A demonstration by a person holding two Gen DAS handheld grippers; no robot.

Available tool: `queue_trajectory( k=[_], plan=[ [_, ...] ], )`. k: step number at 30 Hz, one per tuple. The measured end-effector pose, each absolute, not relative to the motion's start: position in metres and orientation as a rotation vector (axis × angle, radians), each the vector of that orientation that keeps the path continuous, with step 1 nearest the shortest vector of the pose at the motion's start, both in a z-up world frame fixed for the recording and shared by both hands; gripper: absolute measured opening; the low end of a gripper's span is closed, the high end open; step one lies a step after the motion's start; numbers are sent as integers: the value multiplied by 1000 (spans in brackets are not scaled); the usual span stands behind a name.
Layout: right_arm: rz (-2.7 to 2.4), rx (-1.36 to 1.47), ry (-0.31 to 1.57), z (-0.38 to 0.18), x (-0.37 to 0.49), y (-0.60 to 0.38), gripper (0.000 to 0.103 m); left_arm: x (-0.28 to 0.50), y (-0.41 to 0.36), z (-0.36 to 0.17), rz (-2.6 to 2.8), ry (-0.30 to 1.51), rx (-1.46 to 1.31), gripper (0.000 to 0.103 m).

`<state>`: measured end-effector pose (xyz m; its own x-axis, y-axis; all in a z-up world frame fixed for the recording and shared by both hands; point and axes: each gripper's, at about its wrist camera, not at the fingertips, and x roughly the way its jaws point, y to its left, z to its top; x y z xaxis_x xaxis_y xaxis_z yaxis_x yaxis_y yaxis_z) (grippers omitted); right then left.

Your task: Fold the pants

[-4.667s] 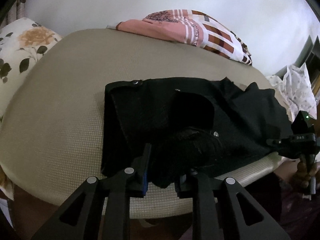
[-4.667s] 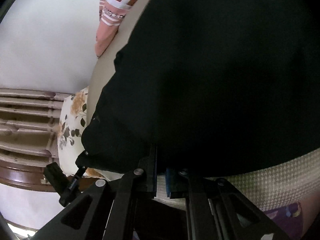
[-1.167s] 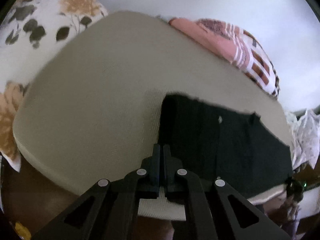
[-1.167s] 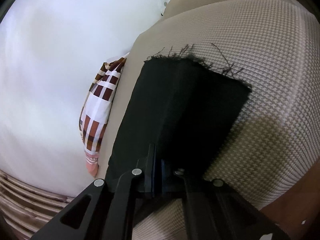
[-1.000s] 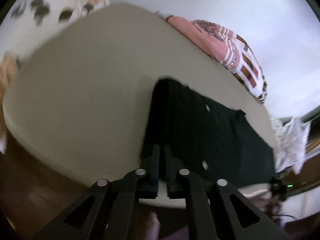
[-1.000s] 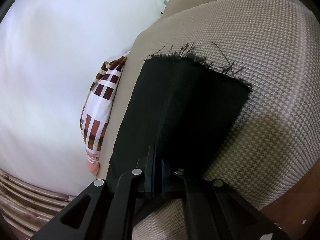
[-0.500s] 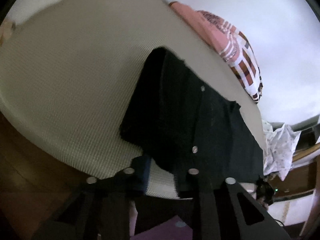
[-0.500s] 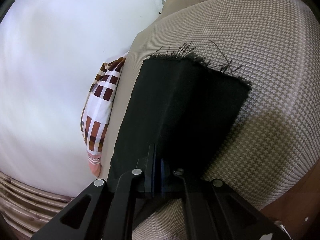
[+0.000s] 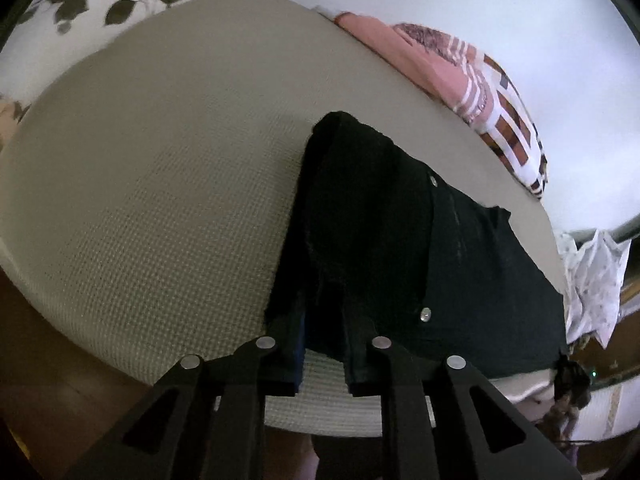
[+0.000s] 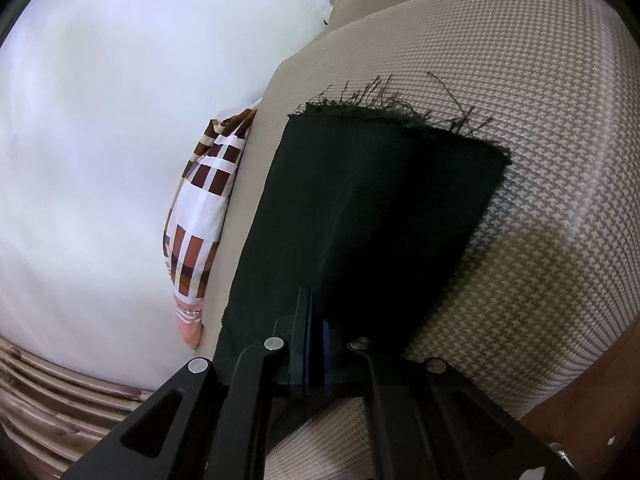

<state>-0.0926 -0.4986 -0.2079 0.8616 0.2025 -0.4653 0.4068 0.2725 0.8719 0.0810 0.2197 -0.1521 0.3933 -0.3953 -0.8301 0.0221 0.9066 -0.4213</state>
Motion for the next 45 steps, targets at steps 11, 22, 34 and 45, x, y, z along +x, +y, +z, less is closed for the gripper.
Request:
queue_trajectory(
  k=[11,22,34,45],
  plan=[
    [-101,1365,522,-213,-100,-504,2,77,215,-150,-258,1120,-334,22],
    [-99,1346,501,-209,-114,-508,3,81,211,-151,-233,1133,-317,25],
    [-93,1394,473,-212,-134,-515,3,85,223,-158,-207,1148,-356,46],
    [-122,1402,547,-212,-119,-519,5,85,225,-159,-207,1148,-359,50]
  ],
)
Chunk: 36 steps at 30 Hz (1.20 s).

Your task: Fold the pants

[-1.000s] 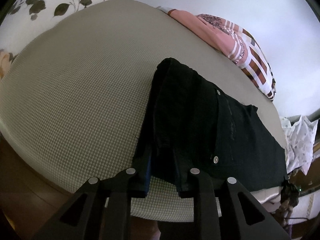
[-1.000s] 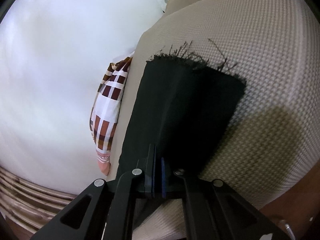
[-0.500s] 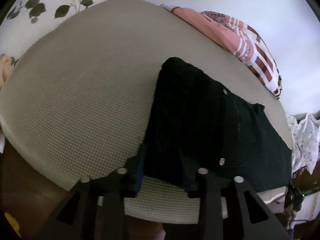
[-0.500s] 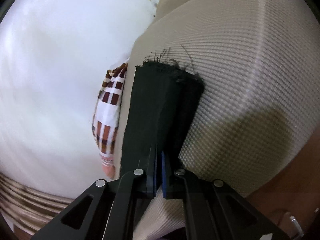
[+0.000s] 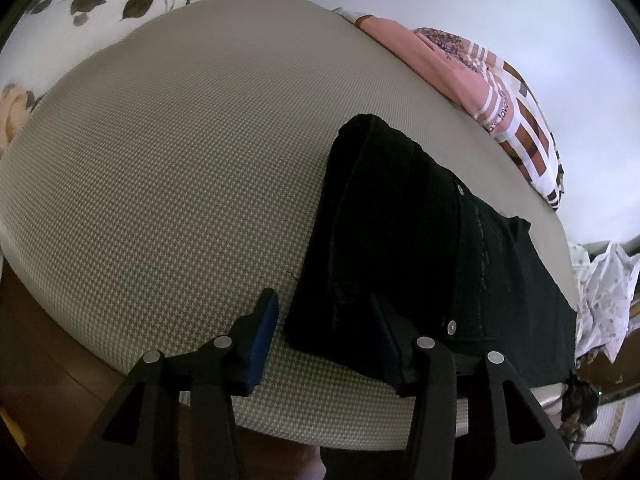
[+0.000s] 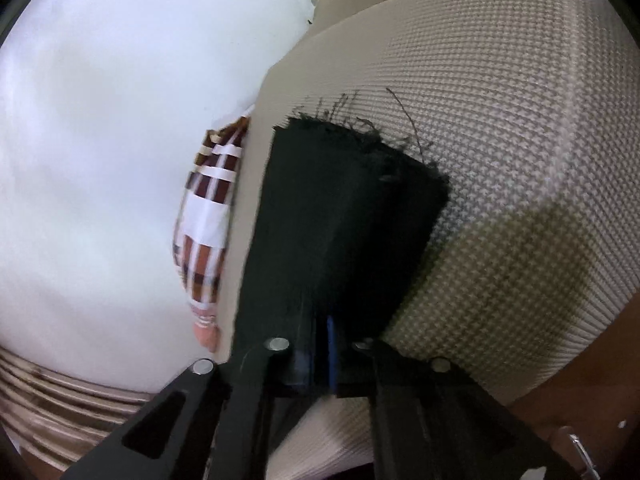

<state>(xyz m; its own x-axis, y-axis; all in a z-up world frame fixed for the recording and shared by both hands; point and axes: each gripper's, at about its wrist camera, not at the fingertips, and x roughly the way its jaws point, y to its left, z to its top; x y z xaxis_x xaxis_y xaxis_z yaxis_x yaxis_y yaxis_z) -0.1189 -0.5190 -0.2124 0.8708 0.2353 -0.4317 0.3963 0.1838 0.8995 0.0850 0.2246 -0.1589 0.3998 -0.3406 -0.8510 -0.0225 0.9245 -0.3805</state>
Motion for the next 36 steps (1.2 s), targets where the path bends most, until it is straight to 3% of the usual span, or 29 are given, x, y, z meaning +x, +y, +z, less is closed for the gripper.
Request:
queue_trajectory(
  k=[6,11,19,21,27,30,32,36],
  plan=[
    [-149,1328,554,-194,-133,-513,4,86,223,-158,-215,1140,-332,50],
    [-155,1375,556,-210,-132,-517,2,86,224,-159,-218,1138,-345,52],
    [-152,1413,550,-210,-143,-527,7,85,228,-161,-218,1125,-358,57],
    [-218,1400,542,-202,-154,-533,12,84,228,-160,-221,1117,-361,57],
    [-233,1179,510,-132,-142,-522,12,75,228,-142,-218,1008,-353,57],
    [19,975,572,-87,-81,-473,23,72,226,-132,-196,977,-374,57],
    [215,785,654,-62,-30,-420,43,67,224,-121,-164,943,-378,57],
    [509,526,737,-41,56,-320,44,58,225,-107,-157,901,-435,62]
  ],
)
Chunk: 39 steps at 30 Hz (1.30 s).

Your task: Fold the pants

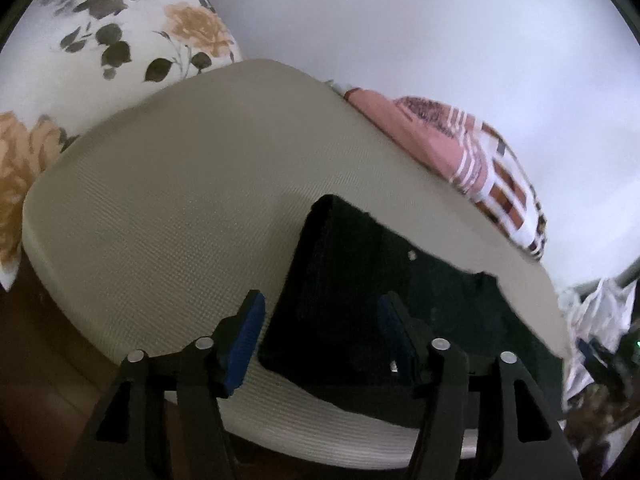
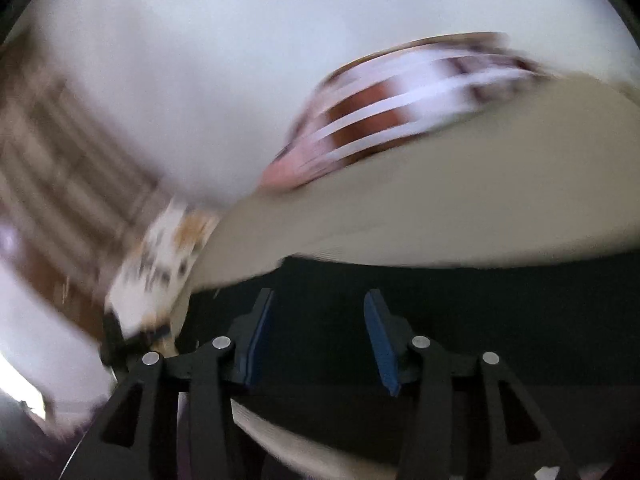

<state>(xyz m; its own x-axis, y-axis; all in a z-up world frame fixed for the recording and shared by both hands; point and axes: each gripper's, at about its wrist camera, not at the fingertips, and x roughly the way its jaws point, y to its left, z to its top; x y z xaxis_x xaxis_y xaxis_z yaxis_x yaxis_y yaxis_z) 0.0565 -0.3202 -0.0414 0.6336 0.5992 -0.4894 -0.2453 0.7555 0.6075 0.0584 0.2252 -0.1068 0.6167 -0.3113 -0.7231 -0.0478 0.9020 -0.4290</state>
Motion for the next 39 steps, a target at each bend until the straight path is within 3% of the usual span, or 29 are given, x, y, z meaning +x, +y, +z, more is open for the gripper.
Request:
queue_trajectory(
  k=[6,15,18,19,20,29,39],
  plan=[
    [650,200,858,-57,157,-215,44,61,227,-114,-165,910,-443,65],
    [693,41,960,-102,217,-163,44,67,227,-128,-160,936,-446,65],
    [717,44,976,-107,221,-159,32,69,228,-134,-161,955,-462,65],
    [736,30,974,-107,221,-154,20,69,228,-136,-159,962,-464,65],
    [749,11,974,-108,221,-146,15,69,228,-137,-157,967,-464,65],
    [662,-32,911,-105,226,-137,5,72,230,-146,-135,990,-490,65],
    [494,-160,851,-112,226,-123,5,74,251,-139,-83,957,-525,65]
  ],
)
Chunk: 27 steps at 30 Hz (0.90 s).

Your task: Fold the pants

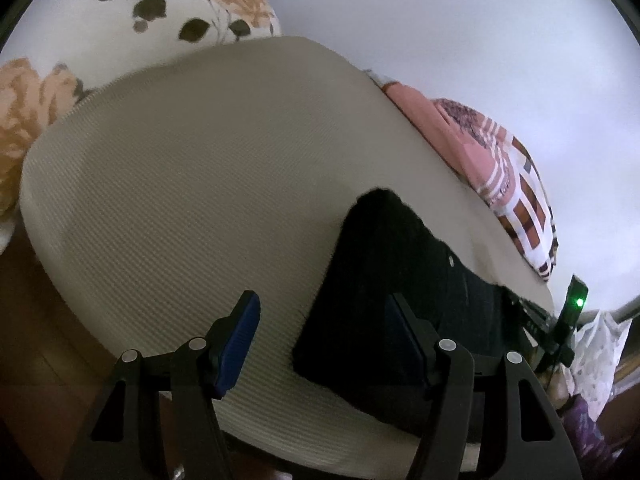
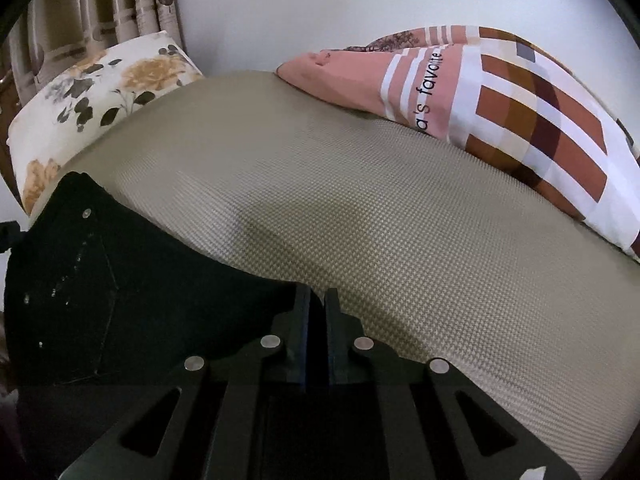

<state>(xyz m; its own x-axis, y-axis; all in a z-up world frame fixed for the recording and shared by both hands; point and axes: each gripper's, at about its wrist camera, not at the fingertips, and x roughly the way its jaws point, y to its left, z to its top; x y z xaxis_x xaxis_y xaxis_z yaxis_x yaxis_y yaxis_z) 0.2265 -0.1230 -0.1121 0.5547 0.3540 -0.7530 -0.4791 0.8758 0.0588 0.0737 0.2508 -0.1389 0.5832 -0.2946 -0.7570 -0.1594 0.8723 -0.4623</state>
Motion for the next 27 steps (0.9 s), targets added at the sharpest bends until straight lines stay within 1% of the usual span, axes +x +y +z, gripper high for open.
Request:
queue_trajectory(
  k=[1,2,3,6,9,10,13,17,19,22,25,27],
  plan=[
    [502,-139,854,-112,228,-126,6,73,254,-136,-83,949,-520,65],
    [496,-123,855,-113,229,-128,12,74,256,-133,-82,947,-511,65],
    [497,-117,858,-113,230,-128,15,75,258,-131,-80,947,-501,65],
    [502,-94,868,-114,232,-130,21,78,268,-126,-74,964,-495,66],
    [511,3,904,-115,240,-142,33,77,276,-125,-55,975,-516,66],
    [515,47,921,-116,244,-148,40,76,278,-125,-61,974,-529,66],
    [477,212,945,-111,251,-171,42,71,276,-123,-119,1016,-550,66],
    [411,378,840,-81,219,-200,43,62,271,-117,-186,1074,-589,66],
    [445,423,804,-68,190,-205,45,58,267,-121,-231,1134,-627,66],
    [496,442,799,-60,142,-204,53,50,256,-130,-272,1209,-646,66],
    [526,447,807,-64,102,-200,54,50,244,-139,-319,1251,-660,65],
    [536,460,821,-68,81,-199,54,54,239,-141,-359,1238,-688,58]
  ],
)
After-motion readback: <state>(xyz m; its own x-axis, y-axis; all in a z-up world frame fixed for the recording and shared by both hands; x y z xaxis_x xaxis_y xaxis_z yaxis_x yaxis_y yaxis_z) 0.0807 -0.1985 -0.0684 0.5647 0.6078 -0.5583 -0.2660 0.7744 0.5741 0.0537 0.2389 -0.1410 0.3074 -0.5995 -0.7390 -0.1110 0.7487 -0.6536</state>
